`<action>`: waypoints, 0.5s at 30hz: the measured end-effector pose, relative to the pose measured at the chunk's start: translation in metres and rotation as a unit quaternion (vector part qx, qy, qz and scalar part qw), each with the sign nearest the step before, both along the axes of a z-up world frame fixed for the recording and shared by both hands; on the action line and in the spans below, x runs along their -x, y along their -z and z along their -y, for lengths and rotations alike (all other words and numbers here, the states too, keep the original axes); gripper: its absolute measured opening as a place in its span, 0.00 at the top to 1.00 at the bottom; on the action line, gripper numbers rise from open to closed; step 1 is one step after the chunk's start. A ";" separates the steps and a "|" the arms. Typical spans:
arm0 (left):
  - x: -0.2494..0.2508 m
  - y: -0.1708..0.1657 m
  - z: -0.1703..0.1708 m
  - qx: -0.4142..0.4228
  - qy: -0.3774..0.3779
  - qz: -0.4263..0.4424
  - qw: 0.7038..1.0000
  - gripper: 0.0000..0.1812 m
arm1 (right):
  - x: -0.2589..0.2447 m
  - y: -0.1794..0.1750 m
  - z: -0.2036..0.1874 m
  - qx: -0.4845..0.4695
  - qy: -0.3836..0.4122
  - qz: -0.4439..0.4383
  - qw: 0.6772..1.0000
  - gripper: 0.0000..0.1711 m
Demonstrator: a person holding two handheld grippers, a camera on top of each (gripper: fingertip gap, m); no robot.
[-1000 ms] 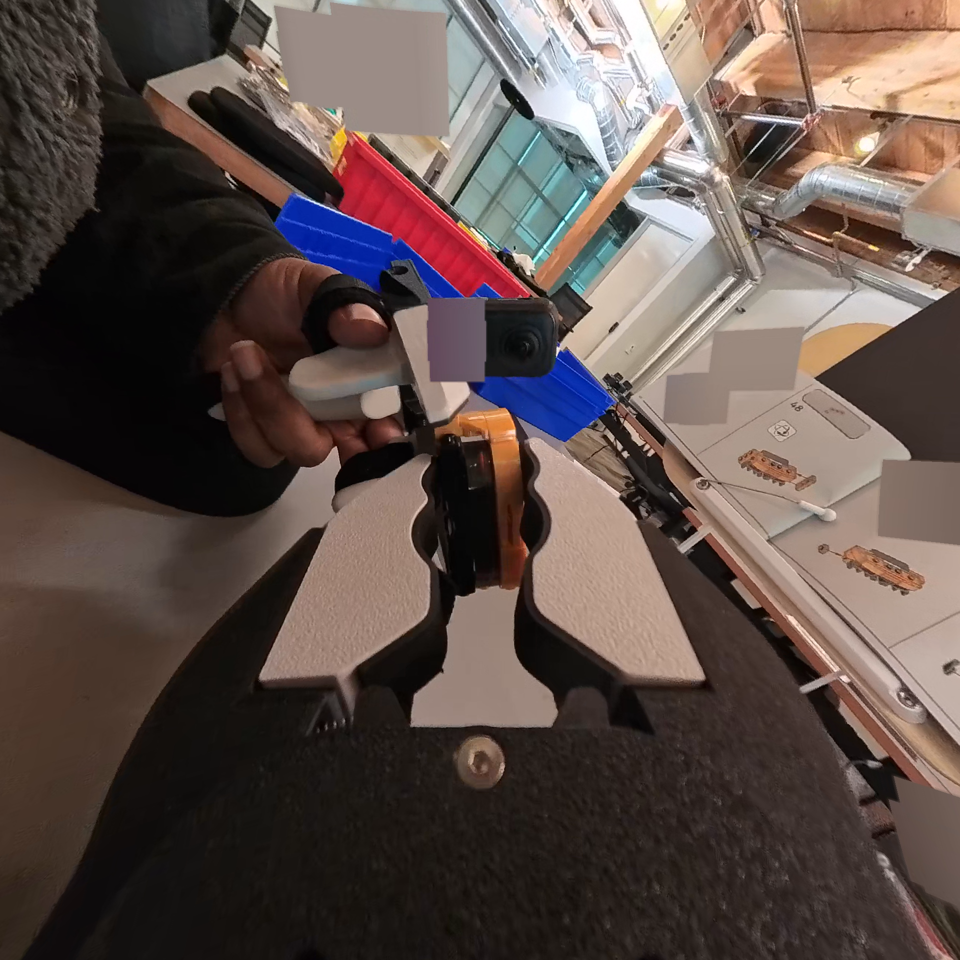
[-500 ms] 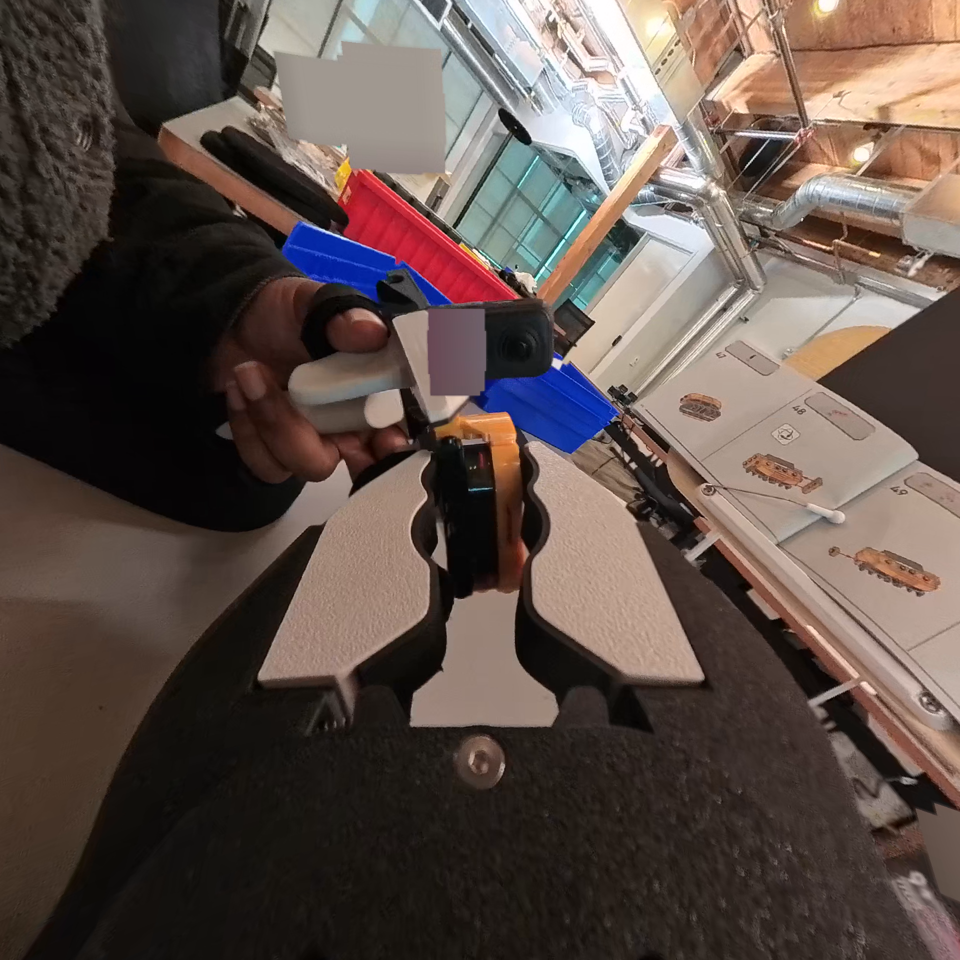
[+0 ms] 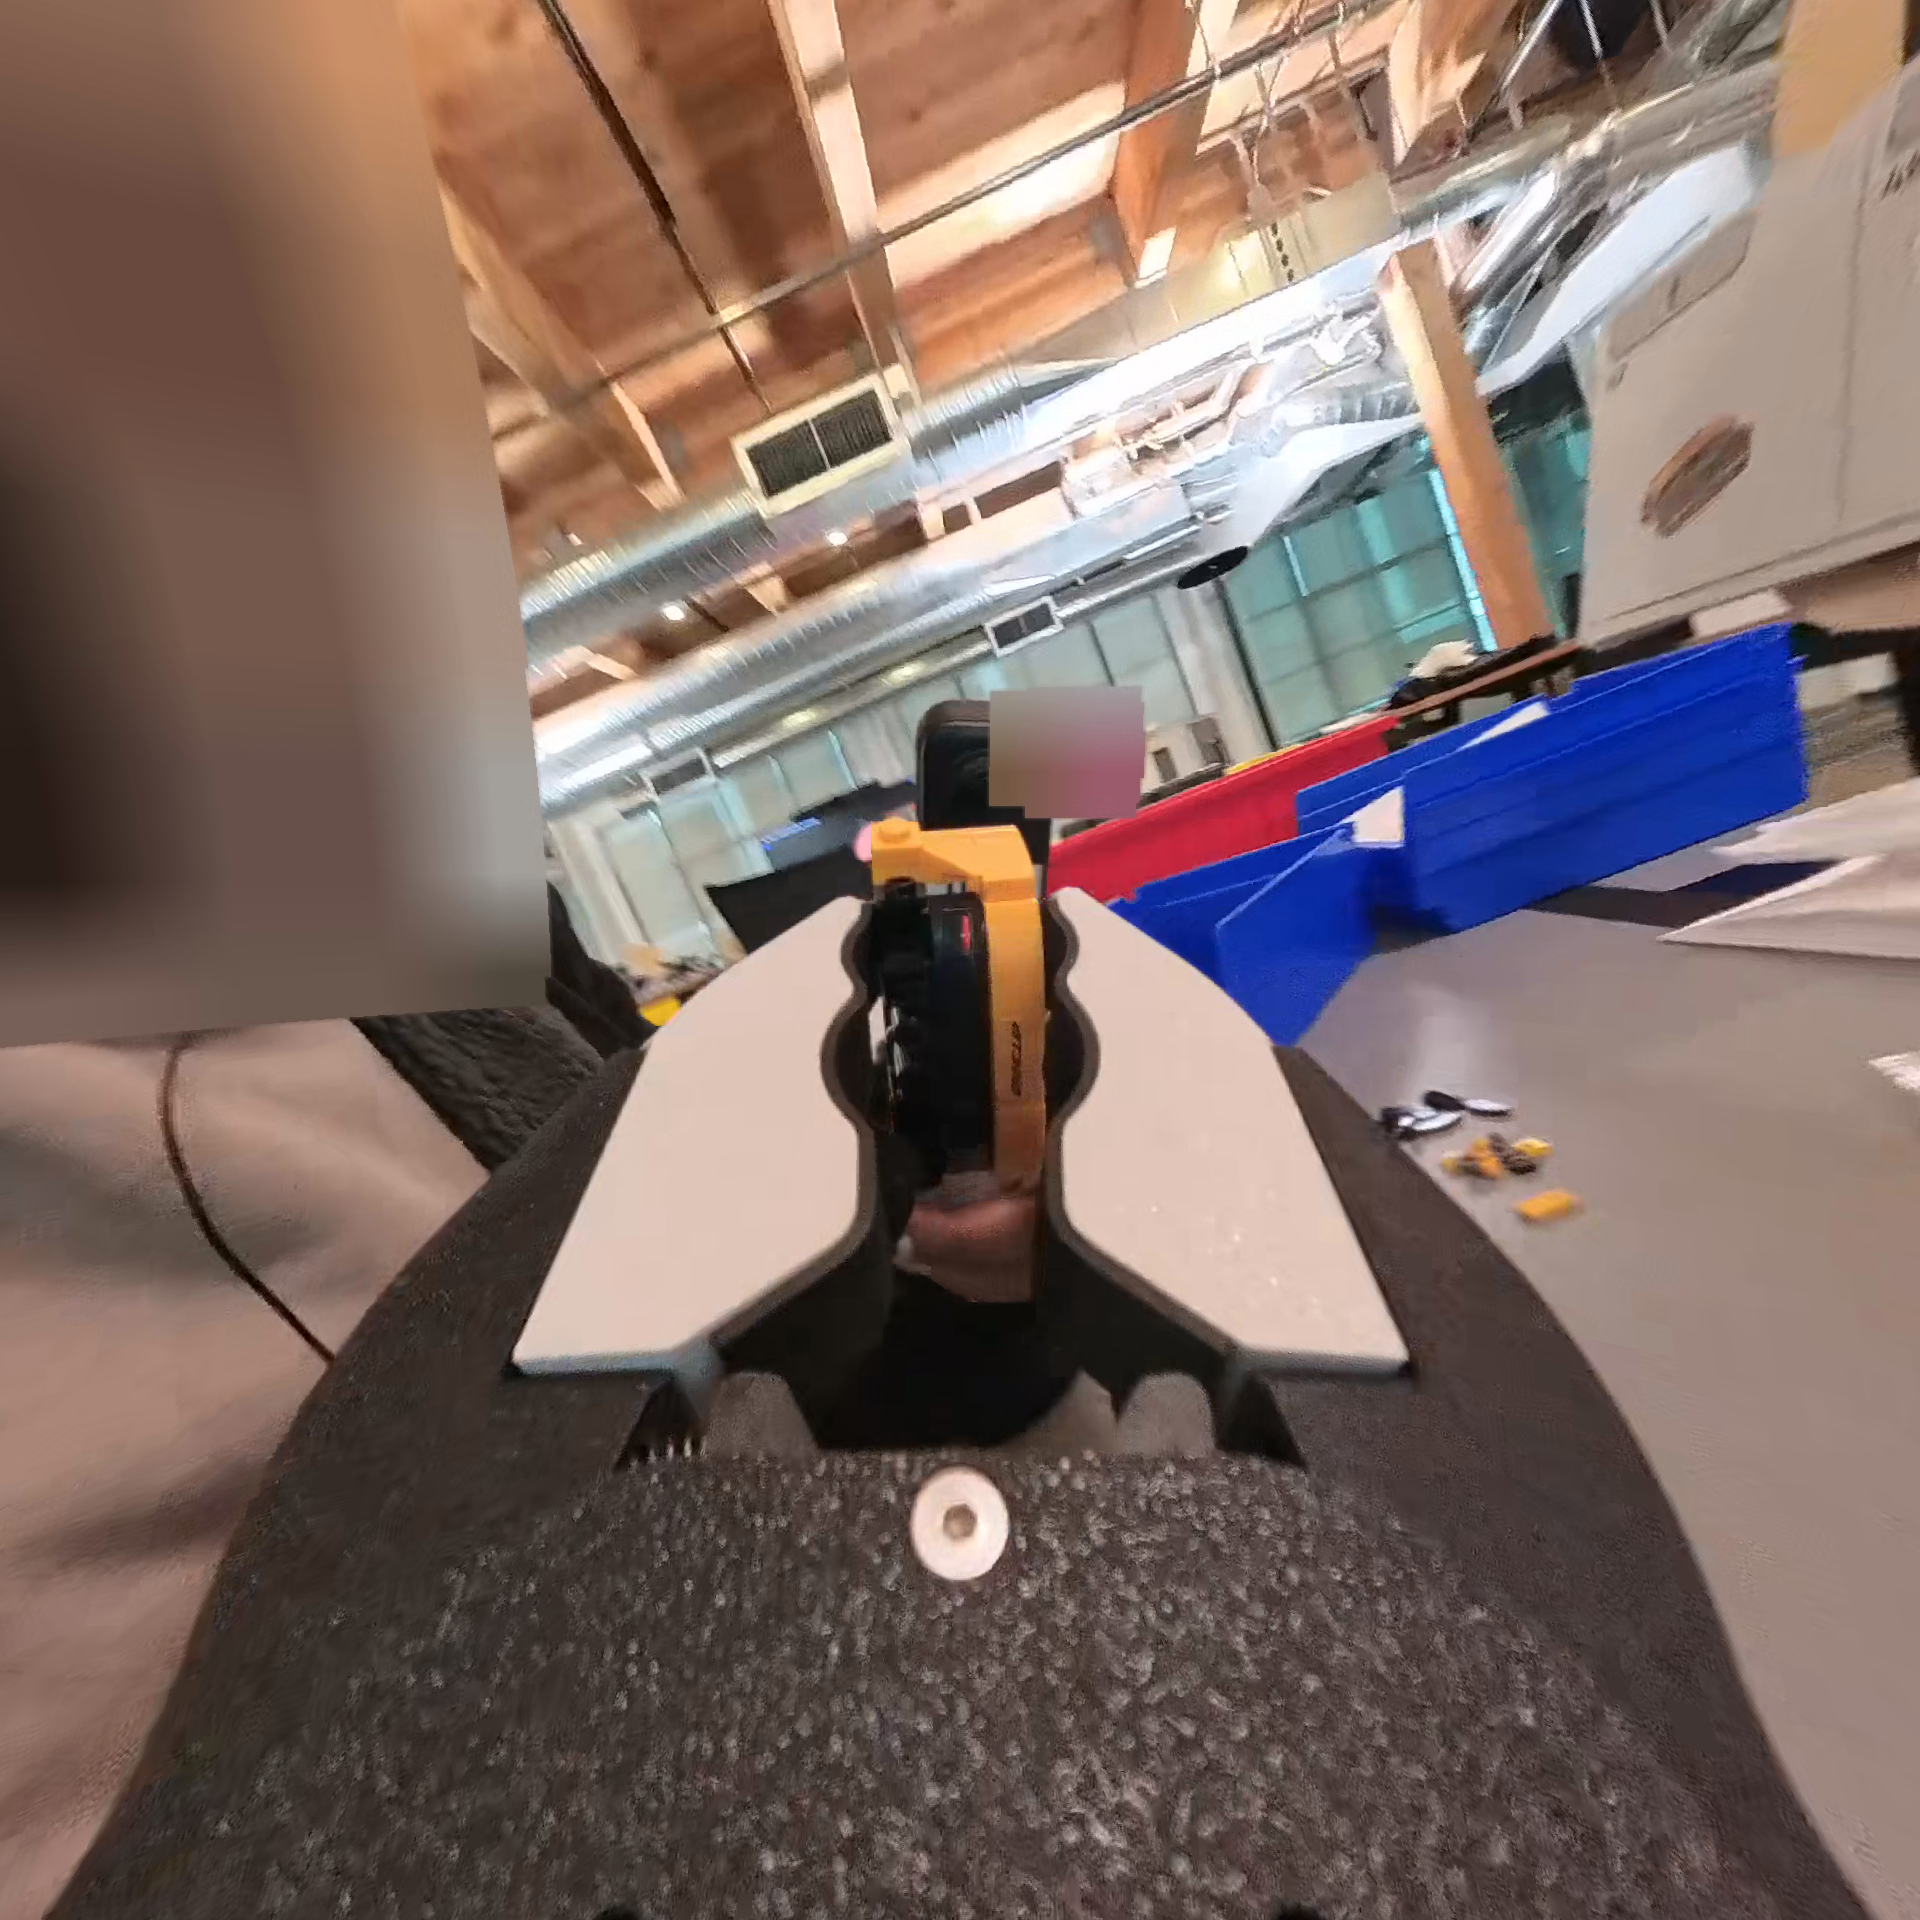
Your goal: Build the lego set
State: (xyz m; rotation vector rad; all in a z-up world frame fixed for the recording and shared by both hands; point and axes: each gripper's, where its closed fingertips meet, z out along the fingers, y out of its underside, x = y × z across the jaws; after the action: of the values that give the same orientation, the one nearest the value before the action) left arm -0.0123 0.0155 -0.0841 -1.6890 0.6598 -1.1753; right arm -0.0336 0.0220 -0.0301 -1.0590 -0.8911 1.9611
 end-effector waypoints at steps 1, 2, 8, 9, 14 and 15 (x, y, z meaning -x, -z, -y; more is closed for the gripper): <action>-0.003 0.000 -0.002 0.003 0.004 -0.001 1.000 0.64 | 0.000 0.000 0.000 0.014 -0.011 -0.003 1.000 0.83; -0.006 -0.001 -0.002 0.006 0.010 -0.001 1.000 0.66 | 0.001 0.002 0.001 0.022 -0.020 -0.002 1.000 0.83; 0.000 0.001 -0.013 0.011 -0.022 -0.005 1.000 0.79 | 0.003 0.011 -0.012 0.033 -0.007 0.023 0.999 0.83; 0.003 0.000 -0.014 0.009 -0.028 -0.001 1.000 0.85 | 0.004 0.015 -0.016 0.034 0.002 0.034 0.999 0.83; 0.008 0.002 -0.016 0.015 -0.039 0.010 0.999 0.85 | 0.007 0.021 -0.020 0.030 0.007 0.055 0.998 0.83; 0.009 0.003 -0.017 0.017 -0.043 0.010 0.999 0.85 | 0.008 0.023 -0.021 0.031 0.008 0.063 0.998 0.83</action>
State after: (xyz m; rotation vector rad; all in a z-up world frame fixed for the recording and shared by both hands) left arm -0.0213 0.0324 -0.0869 -1.7146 0.5521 -1.1484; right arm -0.0414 0.0434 -0.0534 -1.2318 -0.8913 1.9372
